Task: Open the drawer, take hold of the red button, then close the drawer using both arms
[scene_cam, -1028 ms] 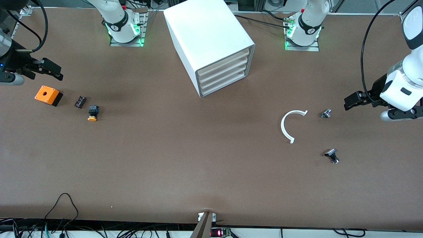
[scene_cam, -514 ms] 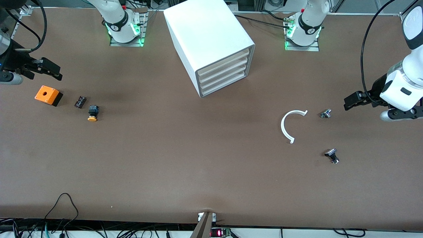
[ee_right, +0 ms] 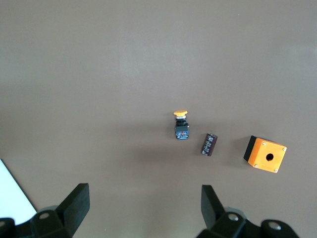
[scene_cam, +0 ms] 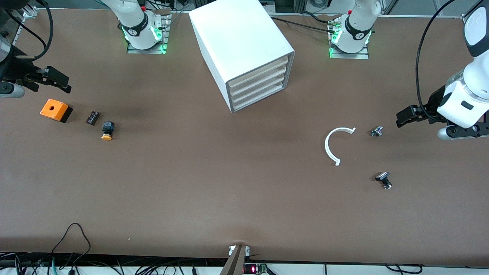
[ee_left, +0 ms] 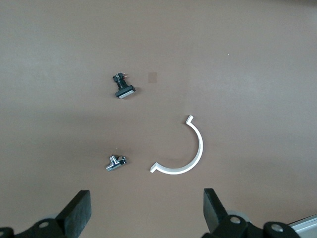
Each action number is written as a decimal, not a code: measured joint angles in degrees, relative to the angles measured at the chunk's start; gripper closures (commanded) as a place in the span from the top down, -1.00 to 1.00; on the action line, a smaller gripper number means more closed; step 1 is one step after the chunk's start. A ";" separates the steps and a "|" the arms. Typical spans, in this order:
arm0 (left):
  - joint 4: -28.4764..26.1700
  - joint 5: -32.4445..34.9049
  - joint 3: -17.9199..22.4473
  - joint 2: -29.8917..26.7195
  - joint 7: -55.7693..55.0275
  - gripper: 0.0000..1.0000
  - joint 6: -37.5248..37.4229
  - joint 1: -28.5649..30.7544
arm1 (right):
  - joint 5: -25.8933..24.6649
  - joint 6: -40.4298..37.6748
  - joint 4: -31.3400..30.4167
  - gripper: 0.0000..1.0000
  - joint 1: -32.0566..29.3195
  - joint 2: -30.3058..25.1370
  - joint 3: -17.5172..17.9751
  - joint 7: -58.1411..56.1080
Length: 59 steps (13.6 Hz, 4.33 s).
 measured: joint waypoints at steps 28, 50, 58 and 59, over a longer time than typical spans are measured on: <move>-14.30 -33.84 -2.54 13.90 4.67 1.00 -5.27 -4.01 | -0.71 0.69 5.57 0.99 -0.12 5.24 -0.17 1.01; -38.77 -64.12 -13.15 17.62 39.50 -0.99 17.63 -11.17 | -0.69 2.59 7.10 0.99 0.40 12.89 0.48 0.94; -37.15 -62.31 -12.63 17.06 43.34 -1.00 20.50 -10.12 | -0.68 2.70 7.19 0.99 1.45 12.89 0.60 1.00; -36.43 -62.09 -11.86 16.92 43.39 -1.00 20.71 -9.43 | -0.68 2.85 7.48 0.99 2.08 12.89 0.65 1.00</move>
